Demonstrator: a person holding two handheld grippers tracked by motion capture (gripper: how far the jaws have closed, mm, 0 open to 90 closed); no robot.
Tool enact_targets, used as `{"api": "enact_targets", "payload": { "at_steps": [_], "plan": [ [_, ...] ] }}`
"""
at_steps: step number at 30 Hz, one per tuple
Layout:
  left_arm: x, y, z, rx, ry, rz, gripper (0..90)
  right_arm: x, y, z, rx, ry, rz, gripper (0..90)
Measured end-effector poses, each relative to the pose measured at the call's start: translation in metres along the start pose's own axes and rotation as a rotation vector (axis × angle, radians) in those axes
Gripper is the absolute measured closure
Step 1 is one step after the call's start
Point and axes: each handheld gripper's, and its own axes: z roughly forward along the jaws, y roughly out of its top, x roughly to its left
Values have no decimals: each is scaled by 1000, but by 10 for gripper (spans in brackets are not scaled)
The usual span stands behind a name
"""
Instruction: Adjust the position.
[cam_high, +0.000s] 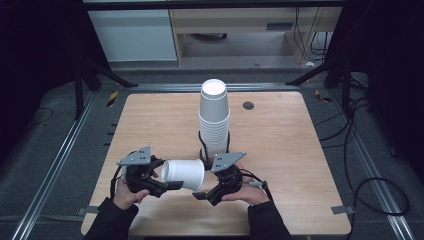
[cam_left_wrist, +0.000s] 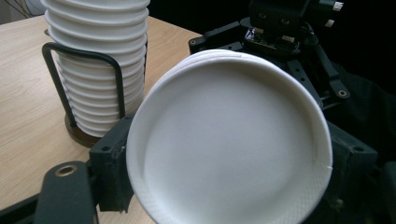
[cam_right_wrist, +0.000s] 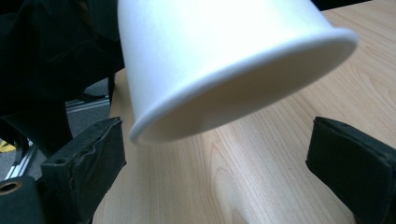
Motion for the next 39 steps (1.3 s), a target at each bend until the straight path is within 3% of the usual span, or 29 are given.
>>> {"api": "enact_targets", "payload": {
  "at_steps": [20, 39],
  "plan": [
    [-4, -2, 7, 25, -64, 22, 205, -1, 5, 13, -20, 77, -16, 39],
    [-4, -3, 9, 43, -81, 26, 209, 0, 5, 13, -11, 82, -43, 53]
  ]
}}
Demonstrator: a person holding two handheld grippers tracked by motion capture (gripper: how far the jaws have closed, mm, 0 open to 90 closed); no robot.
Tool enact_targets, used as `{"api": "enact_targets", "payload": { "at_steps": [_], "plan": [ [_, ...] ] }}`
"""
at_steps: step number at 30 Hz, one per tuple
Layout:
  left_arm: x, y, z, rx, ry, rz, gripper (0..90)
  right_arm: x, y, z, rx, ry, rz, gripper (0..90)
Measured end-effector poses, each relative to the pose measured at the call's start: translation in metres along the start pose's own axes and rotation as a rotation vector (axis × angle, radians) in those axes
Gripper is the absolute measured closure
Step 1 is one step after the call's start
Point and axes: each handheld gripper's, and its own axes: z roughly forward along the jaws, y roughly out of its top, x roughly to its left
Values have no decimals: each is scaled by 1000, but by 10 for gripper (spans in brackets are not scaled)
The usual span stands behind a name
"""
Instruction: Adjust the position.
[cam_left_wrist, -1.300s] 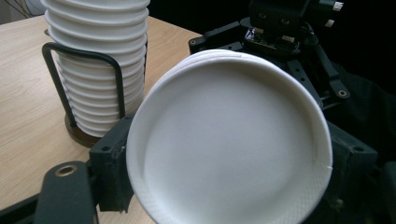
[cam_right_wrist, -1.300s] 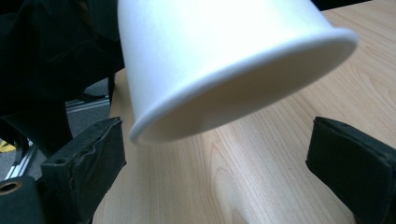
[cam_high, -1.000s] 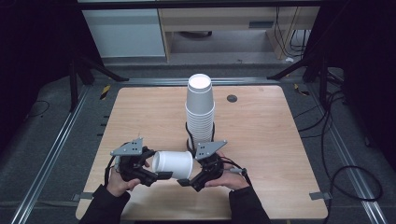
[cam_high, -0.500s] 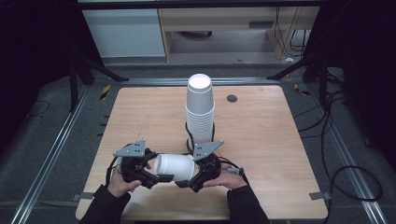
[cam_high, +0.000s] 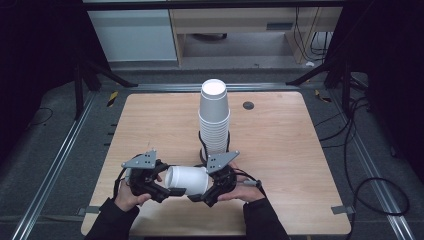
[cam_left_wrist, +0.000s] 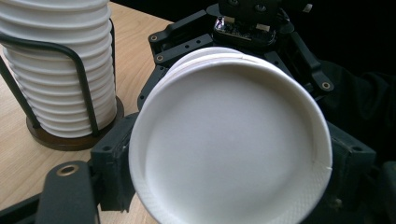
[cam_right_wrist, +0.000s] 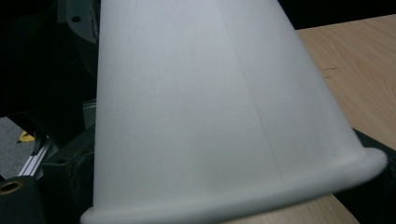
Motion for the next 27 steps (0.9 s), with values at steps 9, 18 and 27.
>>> {"api": "enact_targets", "payload": {
  "at_steps": [9, 18, 27],
  "plan": [
    [1, 0, 1, 11, 10, -1, 206, -1, -1, 2, 14, 4, 5, 71],
    [0, 2, -3, -7, 27, -1, 199, -3, 0, -3, 22, 8, 12, 78],
    [1, 3, -14, 38, 56, 6, 153, -8, 12, -19, 81, -48, -26, 77]
  ]
}}
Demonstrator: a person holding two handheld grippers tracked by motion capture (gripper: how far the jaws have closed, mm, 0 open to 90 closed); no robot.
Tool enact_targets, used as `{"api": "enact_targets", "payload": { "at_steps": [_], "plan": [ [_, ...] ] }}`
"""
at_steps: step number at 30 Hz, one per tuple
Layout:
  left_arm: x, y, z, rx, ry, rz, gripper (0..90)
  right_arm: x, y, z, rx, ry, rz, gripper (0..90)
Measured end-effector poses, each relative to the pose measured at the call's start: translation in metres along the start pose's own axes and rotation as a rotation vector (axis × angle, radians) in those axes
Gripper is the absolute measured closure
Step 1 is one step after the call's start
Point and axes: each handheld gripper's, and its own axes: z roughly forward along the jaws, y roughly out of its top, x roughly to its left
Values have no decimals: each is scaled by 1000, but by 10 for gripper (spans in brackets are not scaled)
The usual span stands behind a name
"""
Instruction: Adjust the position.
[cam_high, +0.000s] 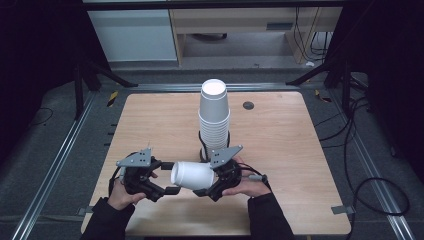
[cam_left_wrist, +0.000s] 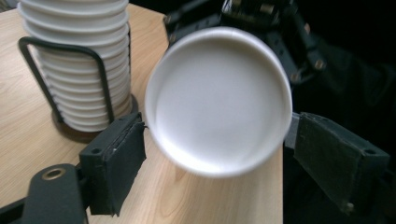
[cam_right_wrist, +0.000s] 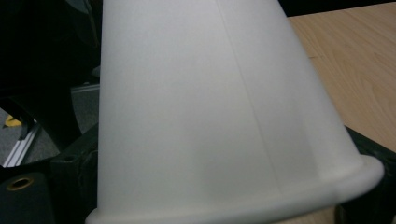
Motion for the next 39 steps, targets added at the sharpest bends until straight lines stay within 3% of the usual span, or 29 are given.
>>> {"api": "enact_targets", "payload": {
  "at_steps": [7, 12, 23, 28, 39],
  "plan": [
    [5, -6, 6, 83, 22, -3, 135, -7, 18, -17, 110, -54, -60, 75],
    [7, -10, 12, 141, 24, -2, 134, -8, 24, -17, 187, -63, -95, 74],
    [7, -15, 27, 246, 37, 25, 122, -2, 32, 23, 393, -31, -193, 74],
    [7, -16, 29, 265, 36, 25, 122, 2, 31, 41, 443, -9, -222, 73],
    [7, -17, 31, 291, 32, 29, 181, 7, 35, 58, 462, 10, -253, 73]
  ]
}}
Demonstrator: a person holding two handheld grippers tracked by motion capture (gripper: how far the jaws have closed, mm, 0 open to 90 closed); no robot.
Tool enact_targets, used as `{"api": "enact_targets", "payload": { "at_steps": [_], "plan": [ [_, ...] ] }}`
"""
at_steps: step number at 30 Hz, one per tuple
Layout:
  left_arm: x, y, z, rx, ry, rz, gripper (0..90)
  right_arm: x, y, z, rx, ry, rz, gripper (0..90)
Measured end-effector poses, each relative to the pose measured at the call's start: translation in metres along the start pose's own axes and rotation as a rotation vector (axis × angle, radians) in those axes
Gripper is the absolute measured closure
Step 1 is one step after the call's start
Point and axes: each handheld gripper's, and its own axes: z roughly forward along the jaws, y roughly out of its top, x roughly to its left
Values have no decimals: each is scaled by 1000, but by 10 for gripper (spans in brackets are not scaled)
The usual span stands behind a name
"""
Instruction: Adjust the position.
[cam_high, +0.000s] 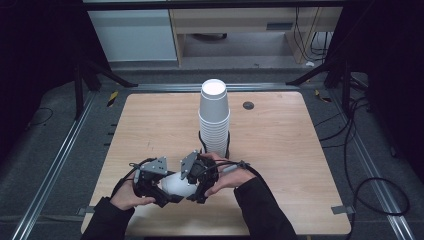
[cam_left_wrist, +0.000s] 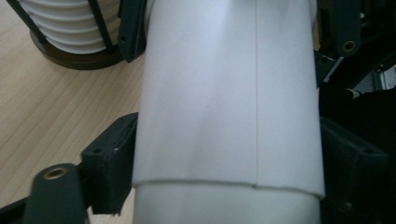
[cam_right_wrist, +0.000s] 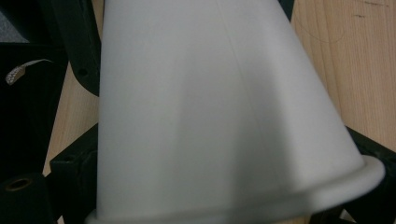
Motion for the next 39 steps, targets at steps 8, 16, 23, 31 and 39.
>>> {"api": "enact_targets", "payload": {
  "at_steps": [8, 16, 23, 31, 39],
  "plan": [
    [-1, 0, 0, 20, 3, 15, 197, 0, -1, 1, -4, 2, -8, 70],
    [-1, 0, -1, 22, 4, 19, 200, 0, -4, 0, -36, 9, 8, 53],
    [0, -1, -3, 17, 9, 19, 204, 0, -6, -11, -80, -9, 24, 50],
    [2, -3, -2, 29, 23, 12, 206, -1, -10, -16, -84, -16, 36, 48],
    [7, -7, -6, 32, 47, -4, 204, -3, -18, -35, -123, -27, 70, 49]
  ]
}}
